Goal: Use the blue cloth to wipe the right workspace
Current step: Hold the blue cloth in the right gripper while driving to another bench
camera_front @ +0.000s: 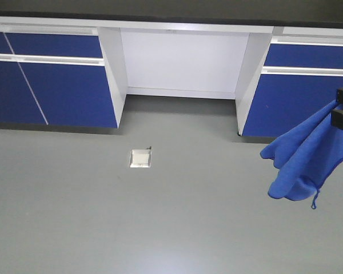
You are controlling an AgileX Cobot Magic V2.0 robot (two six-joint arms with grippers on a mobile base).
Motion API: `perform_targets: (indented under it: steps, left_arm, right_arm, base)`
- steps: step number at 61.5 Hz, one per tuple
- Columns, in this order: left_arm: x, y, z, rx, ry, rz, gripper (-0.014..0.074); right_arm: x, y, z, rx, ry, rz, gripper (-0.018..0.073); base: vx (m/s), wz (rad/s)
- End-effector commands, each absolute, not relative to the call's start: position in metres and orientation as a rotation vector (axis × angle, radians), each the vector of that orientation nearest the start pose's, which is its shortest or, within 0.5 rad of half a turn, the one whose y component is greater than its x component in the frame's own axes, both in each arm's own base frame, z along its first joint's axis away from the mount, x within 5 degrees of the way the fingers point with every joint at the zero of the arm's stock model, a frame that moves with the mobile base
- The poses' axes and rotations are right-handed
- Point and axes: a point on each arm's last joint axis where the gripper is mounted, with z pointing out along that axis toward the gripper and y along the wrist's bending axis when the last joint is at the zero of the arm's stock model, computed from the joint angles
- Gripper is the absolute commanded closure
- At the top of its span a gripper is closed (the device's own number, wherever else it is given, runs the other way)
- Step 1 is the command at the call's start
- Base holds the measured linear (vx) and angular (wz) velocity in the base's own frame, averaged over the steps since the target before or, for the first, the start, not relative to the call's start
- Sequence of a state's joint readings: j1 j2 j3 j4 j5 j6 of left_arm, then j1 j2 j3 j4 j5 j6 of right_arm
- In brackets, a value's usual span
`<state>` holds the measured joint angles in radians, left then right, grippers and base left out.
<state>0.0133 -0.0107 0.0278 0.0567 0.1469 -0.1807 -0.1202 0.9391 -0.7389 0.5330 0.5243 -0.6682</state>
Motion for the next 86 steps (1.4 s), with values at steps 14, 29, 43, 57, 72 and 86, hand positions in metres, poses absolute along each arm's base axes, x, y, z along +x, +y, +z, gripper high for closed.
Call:
perform_targets:
  steps: [14, 29, 43, 57, 72, 86]
  left_arm:
    - [0.0569, 0.0010, 0.1888, -0.122, 1.578, -0.096, 0.0602]
    - [0.0569, 0.0010, 0.1888, -0.122, 1.578, -0.096, 0.0602]
    - [0.0569, 0.0010, 0.1888, -0.122, 1.578, -0.096, 0.0602]
    - [0.0569, 0.0010, 0.1888, -0.122, 1.578, -0.096, 0.0602]
    - [0.0569, 0.0010, 0.1888, -0.122, 1.578, -0.096, 0.0602]
    - [0.0569, 0.0010, 0.1888, -0.122, 1.578, -0.096, 0.0602]
  right_arm:
    - [0.1927, -0.0016, 0.3354, -0.196, 2.022, 0.062, 0.0559]
    - [0.1927, -0.0016, 0.3354, -0.196, 2.022, 0.062, 0.0559]
    - [0.1927, -0.0016, 0.3354, -0.196, 2.022, 0.062, 0.0559]
    - [0.1927, -0.0016, 0.3354, -0.196, 2.022, 0.062, 0.0559]
    - [0.1927, -0.0016, 0.3354, -0.196, 2.022, 0.062, 0.0559]
    - [0.1927, -0.0016, 0.3354, -0.196, 2.022, 0.062, 0.0559]
  base:
    - [0.38, -0.09]
    - [0.39, -0.09]
    - [0.40, -0.08]
    - [0.39, -0.07]
    - [0.38, -0.01]
    - [0.36, 0.00]
